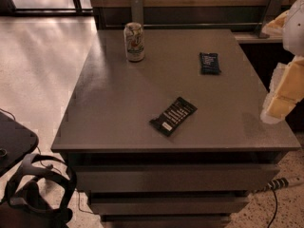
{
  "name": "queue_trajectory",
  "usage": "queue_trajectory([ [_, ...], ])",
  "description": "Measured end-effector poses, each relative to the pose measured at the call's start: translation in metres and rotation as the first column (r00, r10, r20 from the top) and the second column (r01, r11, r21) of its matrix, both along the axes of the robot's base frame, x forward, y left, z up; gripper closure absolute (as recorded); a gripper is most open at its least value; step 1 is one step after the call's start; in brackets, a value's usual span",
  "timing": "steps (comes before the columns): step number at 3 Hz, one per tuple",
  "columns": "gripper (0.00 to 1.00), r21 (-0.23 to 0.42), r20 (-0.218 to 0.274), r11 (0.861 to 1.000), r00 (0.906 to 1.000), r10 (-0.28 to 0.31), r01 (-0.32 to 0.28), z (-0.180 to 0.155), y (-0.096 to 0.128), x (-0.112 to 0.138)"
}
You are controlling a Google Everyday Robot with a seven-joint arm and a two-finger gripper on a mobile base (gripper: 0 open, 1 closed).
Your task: Pick rxbar blueberry
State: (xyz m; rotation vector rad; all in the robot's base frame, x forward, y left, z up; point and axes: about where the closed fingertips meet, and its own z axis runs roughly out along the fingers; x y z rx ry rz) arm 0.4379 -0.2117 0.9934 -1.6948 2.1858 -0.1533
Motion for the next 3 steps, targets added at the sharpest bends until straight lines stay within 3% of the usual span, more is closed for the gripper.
queue_trajectory([
  [2, 0.0, 0.01, 0.006, 1.0, 0.9998, -0.019, 0.019, 0.003, -0.005, 0.009],
  [3, 0.0, 0.129, 0.02, 0.974, 0.9818, -0.189, 0.185, 0.002, -0.038, 0.055],
])
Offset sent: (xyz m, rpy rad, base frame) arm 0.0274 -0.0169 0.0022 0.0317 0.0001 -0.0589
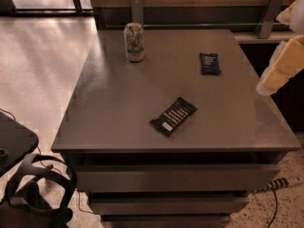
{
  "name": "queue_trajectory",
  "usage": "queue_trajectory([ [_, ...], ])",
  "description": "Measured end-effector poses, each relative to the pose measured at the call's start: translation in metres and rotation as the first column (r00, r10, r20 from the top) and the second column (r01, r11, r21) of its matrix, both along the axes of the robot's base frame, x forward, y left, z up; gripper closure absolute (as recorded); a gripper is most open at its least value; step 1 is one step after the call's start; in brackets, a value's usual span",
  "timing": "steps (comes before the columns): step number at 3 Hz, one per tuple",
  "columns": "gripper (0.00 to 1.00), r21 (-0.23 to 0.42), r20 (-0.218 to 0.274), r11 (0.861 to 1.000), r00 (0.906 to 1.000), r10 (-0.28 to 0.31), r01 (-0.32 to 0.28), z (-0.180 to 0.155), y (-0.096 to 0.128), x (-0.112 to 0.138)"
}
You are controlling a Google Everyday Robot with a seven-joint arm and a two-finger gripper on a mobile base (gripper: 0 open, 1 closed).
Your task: Pick rxbar blueberry
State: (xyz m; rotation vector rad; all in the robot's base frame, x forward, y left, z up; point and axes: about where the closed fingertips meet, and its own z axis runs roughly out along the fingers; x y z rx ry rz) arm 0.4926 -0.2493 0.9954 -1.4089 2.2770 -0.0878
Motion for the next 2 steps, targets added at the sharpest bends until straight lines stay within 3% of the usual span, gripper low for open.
queue_trajectory([
  [1, 0.0, 0.132, 0.046, 0.974, 0.9802, -0.193, 0.185, 0.001, -0.025, 0.036],
  [2, 0.0, 0.339, 0.075, 0.852, 0.8917, -0.446, 0.398, 0.0, -0.055, 0.084],
])
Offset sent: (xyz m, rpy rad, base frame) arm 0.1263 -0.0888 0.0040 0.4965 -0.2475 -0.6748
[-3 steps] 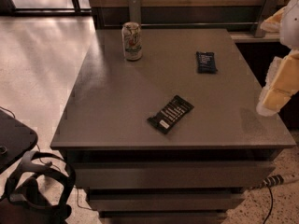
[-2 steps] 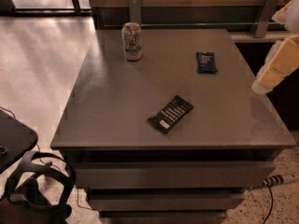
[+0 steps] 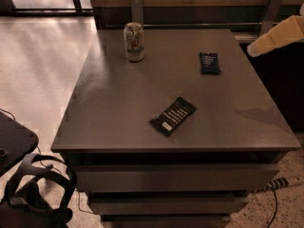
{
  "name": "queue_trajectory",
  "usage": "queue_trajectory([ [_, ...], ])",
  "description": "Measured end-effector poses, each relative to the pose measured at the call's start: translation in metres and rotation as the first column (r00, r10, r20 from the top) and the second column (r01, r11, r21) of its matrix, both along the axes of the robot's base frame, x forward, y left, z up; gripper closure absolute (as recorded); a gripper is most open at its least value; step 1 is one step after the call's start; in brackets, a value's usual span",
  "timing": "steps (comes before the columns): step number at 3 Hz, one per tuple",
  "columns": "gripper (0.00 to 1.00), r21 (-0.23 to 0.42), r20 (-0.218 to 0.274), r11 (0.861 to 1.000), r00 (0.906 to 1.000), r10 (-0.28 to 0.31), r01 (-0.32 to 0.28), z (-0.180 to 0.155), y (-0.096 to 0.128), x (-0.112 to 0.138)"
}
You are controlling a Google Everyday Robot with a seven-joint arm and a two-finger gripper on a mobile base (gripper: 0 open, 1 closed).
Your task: Pick rxbar blueberry
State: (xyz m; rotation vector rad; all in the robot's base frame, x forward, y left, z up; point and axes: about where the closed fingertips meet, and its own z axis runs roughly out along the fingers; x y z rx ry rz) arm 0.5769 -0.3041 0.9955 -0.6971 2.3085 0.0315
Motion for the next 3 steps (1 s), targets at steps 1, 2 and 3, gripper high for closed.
queue_trajectory([
  [1, 0.0, 0.034, 0.024, 0.999, 0.9988, -0.042, 0.041, 0.005, -0.001, 0.008],
  [2, 0.0, 0.039, 0.015, 0.998, 0.9988, -0.047, 0.047, 0.003, 0.0, 0.012],
  [3, 0.0, 0.093, -0.068, 0.991, 0.994, -0.086, 0.092, -0.012, 0.012, 0.045],
])
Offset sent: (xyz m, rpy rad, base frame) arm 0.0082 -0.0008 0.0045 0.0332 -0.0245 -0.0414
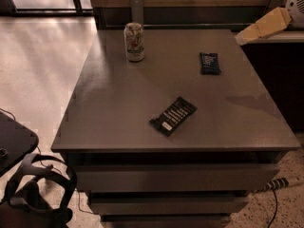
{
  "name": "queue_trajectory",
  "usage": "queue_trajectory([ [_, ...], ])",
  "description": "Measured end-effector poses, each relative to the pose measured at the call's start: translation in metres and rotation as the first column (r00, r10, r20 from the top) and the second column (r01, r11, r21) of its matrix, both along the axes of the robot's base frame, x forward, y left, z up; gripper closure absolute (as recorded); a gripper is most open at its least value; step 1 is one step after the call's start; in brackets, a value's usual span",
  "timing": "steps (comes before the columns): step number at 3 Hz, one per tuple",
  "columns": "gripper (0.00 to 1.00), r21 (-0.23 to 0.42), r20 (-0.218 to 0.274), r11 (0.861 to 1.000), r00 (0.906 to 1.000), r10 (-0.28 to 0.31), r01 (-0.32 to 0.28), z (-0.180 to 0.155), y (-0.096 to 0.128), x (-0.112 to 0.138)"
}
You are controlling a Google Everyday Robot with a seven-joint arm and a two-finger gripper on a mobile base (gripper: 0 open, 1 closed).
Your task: Pick rxbar blueberry
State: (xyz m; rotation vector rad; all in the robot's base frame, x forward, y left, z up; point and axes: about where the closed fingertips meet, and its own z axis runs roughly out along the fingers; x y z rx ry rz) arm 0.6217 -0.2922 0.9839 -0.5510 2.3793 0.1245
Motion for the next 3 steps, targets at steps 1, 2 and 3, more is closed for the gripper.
queue_trajectory([
  [1, 0.0, 0.087, -0.023, 0.995, 0.9984, -0.052, 0.054, -0.01, 0.025, 0.032],
  [2, 0.0, 0.143, -0.051, 0.984, 0.9936, -0.101, 0.107, -0.033, 0.069, 0.07],
  [3, 0.0, 0.12, -0.069, 0.98, 0.9864, -0.149, 0.156, -0.059, 0.106, 0.099],
])
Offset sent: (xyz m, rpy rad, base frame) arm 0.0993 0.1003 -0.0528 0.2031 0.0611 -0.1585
